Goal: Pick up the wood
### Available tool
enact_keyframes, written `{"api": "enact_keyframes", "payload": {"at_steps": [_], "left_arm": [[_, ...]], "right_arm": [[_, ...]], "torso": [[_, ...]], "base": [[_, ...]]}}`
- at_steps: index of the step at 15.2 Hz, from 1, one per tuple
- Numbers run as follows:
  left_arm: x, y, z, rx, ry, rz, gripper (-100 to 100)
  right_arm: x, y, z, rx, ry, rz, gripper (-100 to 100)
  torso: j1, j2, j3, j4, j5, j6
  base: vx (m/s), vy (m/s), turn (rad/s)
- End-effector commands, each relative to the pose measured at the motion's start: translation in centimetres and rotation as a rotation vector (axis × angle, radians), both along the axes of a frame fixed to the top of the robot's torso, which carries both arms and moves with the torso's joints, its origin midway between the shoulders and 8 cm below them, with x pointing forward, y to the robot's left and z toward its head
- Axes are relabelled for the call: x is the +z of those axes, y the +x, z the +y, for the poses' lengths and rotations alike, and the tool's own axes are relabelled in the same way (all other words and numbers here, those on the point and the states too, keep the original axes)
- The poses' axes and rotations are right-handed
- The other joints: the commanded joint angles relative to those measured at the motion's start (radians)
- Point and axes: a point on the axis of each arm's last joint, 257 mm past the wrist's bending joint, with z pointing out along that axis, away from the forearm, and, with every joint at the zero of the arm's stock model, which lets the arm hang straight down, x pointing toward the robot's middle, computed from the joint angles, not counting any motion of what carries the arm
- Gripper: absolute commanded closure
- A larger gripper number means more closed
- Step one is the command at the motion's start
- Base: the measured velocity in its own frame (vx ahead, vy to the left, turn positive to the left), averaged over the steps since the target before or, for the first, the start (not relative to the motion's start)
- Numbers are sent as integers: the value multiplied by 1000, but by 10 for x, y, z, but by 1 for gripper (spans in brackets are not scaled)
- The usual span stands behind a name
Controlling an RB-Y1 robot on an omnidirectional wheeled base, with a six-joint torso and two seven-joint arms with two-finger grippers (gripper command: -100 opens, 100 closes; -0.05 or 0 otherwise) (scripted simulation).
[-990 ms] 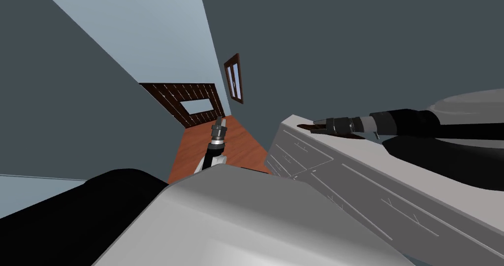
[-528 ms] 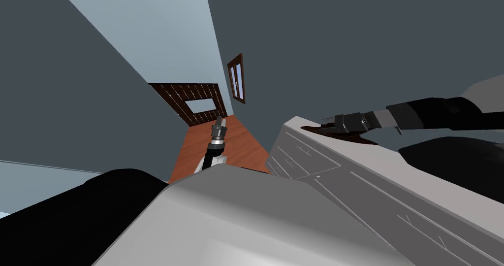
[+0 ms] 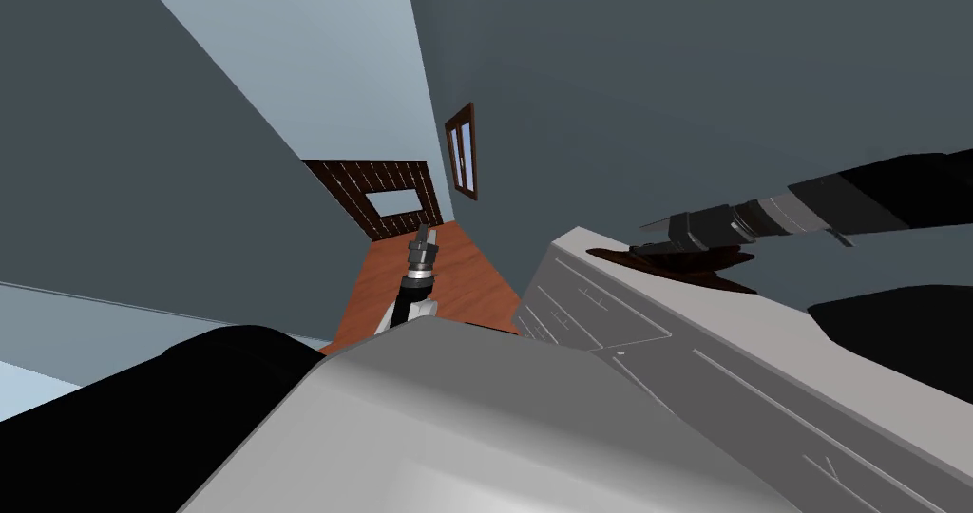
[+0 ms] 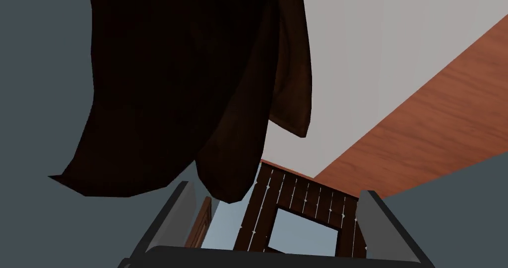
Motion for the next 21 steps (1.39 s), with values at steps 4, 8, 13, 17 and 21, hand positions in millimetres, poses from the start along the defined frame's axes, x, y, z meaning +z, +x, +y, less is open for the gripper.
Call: {"api": "enact_keyframes", "payload": {"at_steps": [4,8,13,17,21], "left_arm": [[0,0,0,0,0,0,0],[0,0,0,0,0,0,0],[0,0,0,0,0,0,0],[0,0,0,0,0,0,0],[0,0,0,0,0,0,0]], "right_arm": [[16,-7,-16,-29,-96,26,-100],[28,-21,-36,-73,-191,76,-100],[32,-37,-51,-112,-260,139,-100],[23,-69,-64,-157,-313,266,-100],[7,-70,-75,-159,-309,268,-100]], "torso": [[0,0,0,0,0,0],[-1,1,1,0,0,0],[-1,2,1,1,0,0],[0,3,2,1,0,0],[2,2,1,0,0,0]], "base": [[20,-28,66],[8,-38,77],[-5,-33,48],[-19,-27,71],[8,20,45]]}}
